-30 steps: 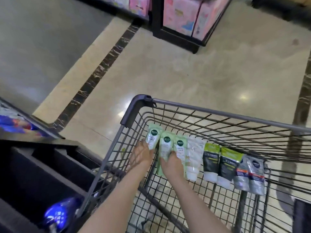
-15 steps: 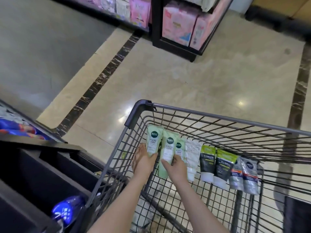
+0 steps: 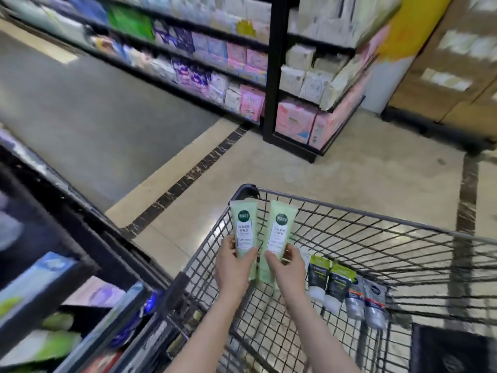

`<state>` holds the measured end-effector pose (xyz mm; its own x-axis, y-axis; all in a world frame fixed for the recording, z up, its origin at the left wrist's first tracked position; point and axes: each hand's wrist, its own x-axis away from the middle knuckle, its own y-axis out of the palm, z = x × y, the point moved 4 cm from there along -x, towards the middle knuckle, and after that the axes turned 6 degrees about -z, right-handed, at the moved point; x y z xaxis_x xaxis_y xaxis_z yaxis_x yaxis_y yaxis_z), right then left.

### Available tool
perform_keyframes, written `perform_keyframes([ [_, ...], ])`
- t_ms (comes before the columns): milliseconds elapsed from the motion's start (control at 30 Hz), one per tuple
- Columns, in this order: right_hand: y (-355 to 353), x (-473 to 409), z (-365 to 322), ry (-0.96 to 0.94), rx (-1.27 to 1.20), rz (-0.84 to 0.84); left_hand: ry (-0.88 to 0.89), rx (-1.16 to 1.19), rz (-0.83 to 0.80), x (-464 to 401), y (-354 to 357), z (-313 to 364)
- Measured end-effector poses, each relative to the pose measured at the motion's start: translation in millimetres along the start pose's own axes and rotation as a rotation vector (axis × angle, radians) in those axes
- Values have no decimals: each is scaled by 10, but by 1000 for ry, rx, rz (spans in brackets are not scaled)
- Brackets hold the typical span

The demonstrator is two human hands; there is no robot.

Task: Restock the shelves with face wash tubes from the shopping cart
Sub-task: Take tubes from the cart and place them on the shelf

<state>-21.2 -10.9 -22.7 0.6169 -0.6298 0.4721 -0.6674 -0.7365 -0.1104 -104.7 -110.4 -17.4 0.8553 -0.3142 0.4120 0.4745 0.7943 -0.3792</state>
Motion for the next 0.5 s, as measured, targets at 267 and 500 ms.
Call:
perform_keyframes([
  [267, -134, 1020, -717, -236, -89, -116, 187, 181, 132, 1075, -649, 576],
  [500, -52, 1968, -1193, -392, -123, -290, 319, 310, 328, 2016, -1246, 740],
])
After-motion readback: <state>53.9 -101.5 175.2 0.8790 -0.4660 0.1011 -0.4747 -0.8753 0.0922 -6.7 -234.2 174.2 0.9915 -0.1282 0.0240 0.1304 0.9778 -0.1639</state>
